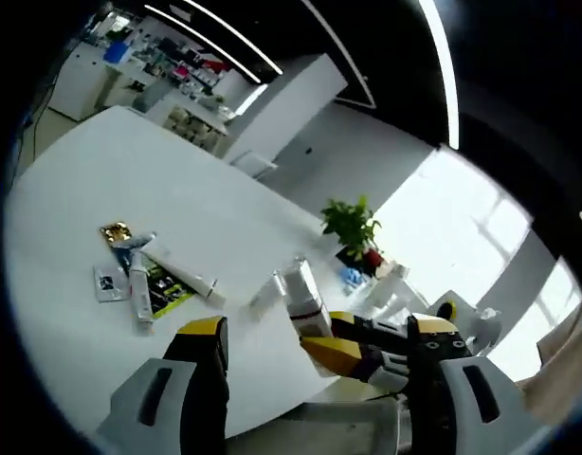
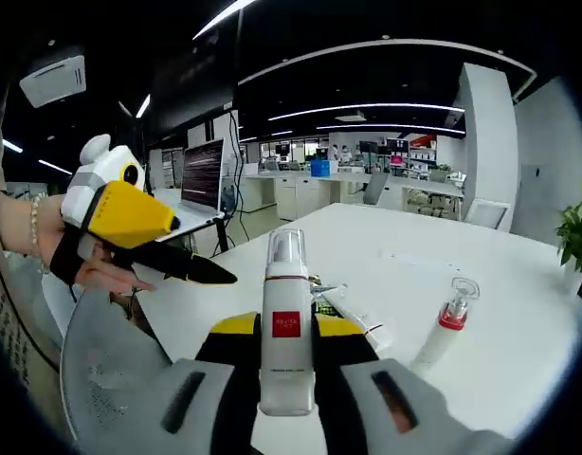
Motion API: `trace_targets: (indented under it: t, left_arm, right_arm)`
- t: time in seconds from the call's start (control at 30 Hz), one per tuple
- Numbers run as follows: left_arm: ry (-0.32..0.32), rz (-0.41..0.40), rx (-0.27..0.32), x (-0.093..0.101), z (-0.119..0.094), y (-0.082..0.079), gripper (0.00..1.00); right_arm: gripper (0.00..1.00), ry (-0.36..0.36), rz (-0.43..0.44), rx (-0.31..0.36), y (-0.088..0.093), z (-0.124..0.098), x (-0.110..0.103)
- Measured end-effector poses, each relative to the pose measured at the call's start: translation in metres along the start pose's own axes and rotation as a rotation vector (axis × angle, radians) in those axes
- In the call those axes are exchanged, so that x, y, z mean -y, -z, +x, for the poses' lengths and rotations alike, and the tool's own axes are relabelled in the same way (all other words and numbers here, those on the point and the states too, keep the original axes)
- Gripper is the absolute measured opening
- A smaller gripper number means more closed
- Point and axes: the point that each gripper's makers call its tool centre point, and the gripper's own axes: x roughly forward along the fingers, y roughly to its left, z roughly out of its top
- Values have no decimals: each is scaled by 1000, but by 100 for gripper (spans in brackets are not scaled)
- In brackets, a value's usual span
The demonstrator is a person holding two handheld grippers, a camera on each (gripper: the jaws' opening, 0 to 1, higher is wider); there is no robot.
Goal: Arrange the skincare products in the storage area until every visible bottle or jar stands upright without overlapping.
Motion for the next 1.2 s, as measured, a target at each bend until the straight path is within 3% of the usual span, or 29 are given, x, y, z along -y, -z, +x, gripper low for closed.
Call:
trace_targets:
  t: [0.13,0.3,0.5,0.7,0.83,1.0,1.2]
  left_arm:
    - [36,-51,17,8,7,-1,59]
    - [80,-74,12,18,18,1,54]
    - [128,-107,34,33,26,-3,40]
    - [155,-92,43,43,30,-4,18]
    - [160,-82,40,47,35,-3,18]
    - [175,21,24,57,38,-5,17]
    - [261,341,-106,82,39,2,16]
  right_arm:
    - [20,19,-25,22,-9,-9,1]
    - [20,26,-46,56,-23,-20,-3]
    - [20,31,-67,76,-32,-28,-5]
    - [20,37,-72,74,-31,-30,-4]
    - [20,47,-66,71,-31,-33,-1]
    - [20,51,-58,70,-31,-37,3]
    - [23,-88,6,96,-32,-51,-2]
